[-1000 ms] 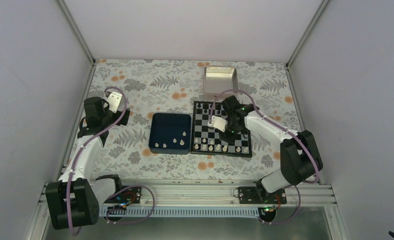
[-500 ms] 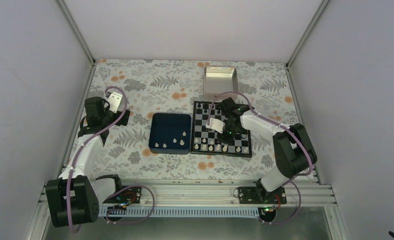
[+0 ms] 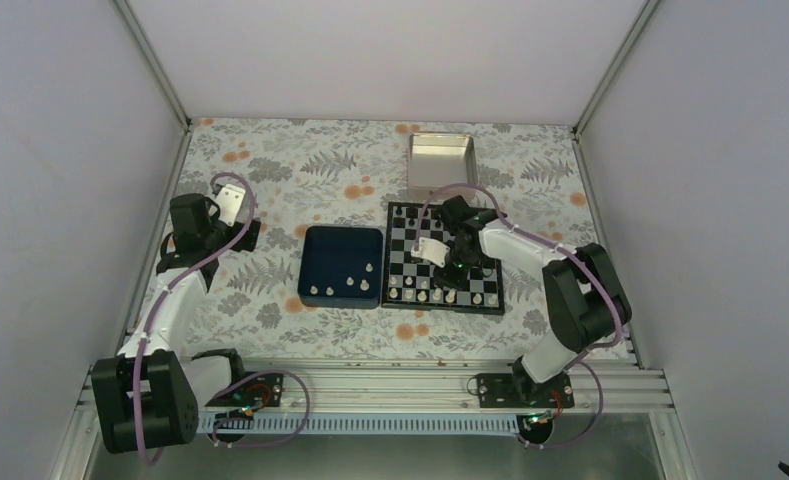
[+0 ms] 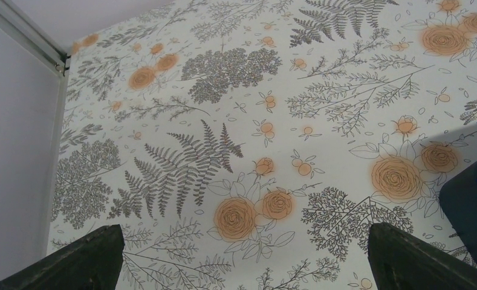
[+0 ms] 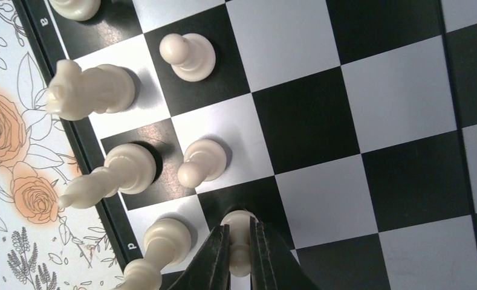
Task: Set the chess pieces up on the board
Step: Place the chess piece on the chessboard, then adjust the chess piece on the chessboard.
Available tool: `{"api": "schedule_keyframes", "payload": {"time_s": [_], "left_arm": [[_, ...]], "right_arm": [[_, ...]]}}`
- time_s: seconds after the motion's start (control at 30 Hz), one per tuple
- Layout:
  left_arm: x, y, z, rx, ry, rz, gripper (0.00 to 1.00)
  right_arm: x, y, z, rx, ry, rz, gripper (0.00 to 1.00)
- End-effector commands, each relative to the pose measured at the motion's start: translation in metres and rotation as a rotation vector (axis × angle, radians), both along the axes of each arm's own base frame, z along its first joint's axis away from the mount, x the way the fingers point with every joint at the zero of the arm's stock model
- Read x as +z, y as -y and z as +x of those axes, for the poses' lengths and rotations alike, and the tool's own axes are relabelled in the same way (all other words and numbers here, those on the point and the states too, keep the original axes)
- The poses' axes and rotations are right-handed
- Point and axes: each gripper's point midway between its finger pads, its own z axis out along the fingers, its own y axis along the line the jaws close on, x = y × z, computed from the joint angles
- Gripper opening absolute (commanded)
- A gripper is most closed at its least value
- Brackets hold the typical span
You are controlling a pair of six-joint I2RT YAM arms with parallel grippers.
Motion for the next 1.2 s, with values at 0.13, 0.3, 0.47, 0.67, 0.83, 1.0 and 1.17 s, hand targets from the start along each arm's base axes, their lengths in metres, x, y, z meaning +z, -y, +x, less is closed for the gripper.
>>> {"api": "schedule_keyframes", "payload": {"time_s": [0.13, 0.3, 0.47, 0.67, 0.83, 1.0, 1.17], "left_arm": [[0.003, -0.001, 0.001, -0.002, 0.015, -0.002, 1.0], [0.003, 0.0, 0.001, -0.004, 0.015, -0.003, 1.0], [0.003, 0.0, 0.001, -0.003, 0.016, -0.004, 1.0], [0.003, 0.0, 0.001, -0.003, 0.016, -0.003, 1.0], [0.003, 0.0, 0.001, -0.002, 0.018, -0.002, 1.0], [0.004, -0.001, 0.001, 0.0, 0.019, -0.001, 1.0], [0.004, -0.001, 0.001, -0.001, 0.02, -0.001, 1.0]], "right_arm": [[0.01, -0.011, 0.012, 0.021, 0.057, 0.03, 0.16], [0.022, -0.012, 0.013, 0.027, 0.058, 0.039, 0.23], [0.042, -0.017, 0.017, 0.029, 0.082, 0.06, 0.25], [0.051, -0.026, 0.012, 0.046, 0.082, 0.062, 0.3], [0.042, -0.034, 0.006, 0.064, 0.068, 0.047, 0.34], [0.034, -0.039, 0.004, 0.085, 0.065, 0.027, 0.36], [0.027, -0.039, 0.006, 0.089, 0.067, 0.006, 0.36]]}}
